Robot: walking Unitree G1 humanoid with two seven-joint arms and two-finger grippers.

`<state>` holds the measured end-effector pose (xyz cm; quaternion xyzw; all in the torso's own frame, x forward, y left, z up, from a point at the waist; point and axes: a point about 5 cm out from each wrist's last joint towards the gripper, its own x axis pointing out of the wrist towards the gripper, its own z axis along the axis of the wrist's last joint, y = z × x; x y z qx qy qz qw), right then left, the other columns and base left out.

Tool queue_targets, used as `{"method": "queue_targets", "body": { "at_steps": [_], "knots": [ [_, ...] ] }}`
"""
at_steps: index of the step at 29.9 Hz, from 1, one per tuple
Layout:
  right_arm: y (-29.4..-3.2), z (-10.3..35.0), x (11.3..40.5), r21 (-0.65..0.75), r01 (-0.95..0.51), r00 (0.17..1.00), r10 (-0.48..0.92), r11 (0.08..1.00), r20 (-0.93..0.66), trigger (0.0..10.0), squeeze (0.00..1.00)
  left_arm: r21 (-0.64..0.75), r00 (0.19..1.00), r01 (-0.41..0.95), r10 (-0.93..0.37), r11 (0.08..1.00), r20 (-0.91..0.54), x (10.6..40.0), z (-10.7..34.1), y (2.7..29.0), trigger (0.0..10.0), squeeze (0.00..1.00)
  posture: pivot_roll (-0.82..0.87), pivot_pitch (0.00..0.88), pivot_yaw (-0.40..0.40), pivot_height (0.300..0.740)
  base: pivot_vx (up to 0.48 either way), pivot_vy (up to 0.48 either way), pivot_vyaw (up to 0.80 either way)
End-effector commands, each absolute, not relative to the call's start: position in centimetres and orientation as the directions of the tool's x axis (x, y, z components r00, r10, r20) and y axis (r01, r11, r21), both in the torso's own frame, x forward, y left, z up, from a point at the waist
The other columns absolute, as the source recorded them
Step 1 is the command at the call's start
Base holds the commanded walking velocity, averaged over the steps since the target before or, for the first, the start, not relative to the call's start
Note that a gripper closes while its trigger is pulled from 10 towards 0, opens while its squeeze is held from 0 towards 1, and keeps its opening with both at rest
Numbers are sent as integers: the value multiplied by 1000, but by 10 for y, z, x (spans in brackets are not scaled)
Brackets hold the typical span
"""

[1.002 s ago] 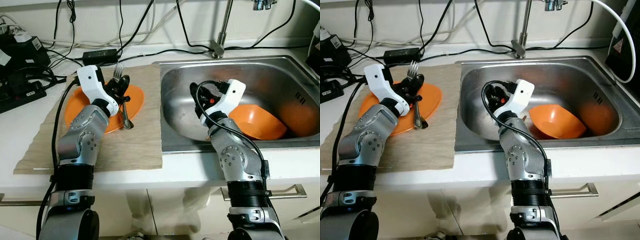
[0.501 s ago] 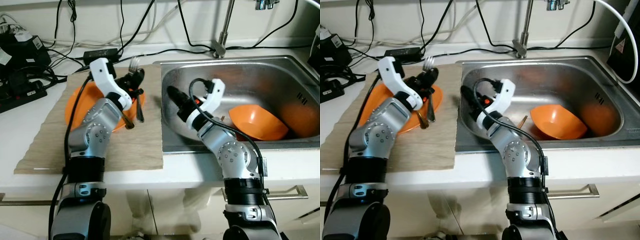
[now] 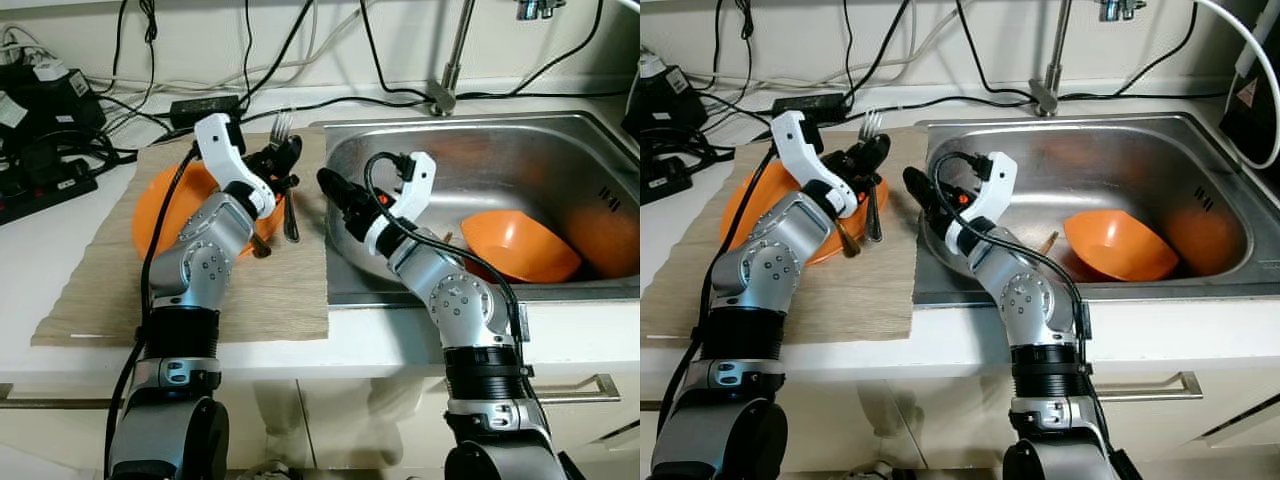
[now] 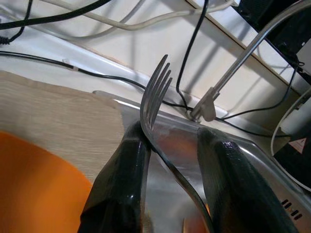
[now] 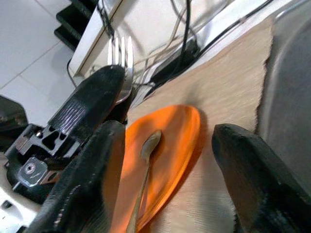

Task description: Kitchen organization

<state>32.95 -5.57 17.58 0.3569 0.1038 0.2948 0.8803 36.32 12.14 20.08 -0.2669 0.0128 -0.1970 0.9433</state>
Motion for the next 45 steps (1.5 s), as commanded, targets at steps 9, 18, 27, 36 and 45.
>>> {"method": "queue_targets", "body": {
  "at_steps": [9, 18, 27, 36, 45],
  "knots": [
    [-37, 185, 317, 778, -513, 672, 734, 363, 100, 10000, 0, -485, 906, 406, -409, 774, 106, 377, 207, 134, 0, 0, -49, 0, 75, 740, 0, 0, 0],
    [-40, 177, 309, 794, -509, 631, 771, 333, 82, 10000, 0, -502, 890, 446, -425, 741, 163, 383, 219, 133, 0, 0, -54, 0, 80, 740, 0, 0, 0],
    [-37, 177, 309, 811, -505, 615, 782, 296, 98, 10000, 0, -565, 834, 542, -484, 622, 266, 377, 241, 116, 0, 0, -55, 0, 84, 740, 0, 0, 0],
    [-30, 183, 310, 817, -519, 592, 795, 252, 131, 10000, 0, -570, 812, 570, -512, 592, 280, 372, 243, 109, 0, 0, -43, 0, 83, 740, 0, 0, 0],
    [-19, 196, 307, 817, -549, 549, 814, 177, 193, 10000, 0, -579, 817, 561, -508, 592, 272, 372, 241, 110, 0, 0, -43, 0, 82, 740, 0, 0, 0]
  ]
}}
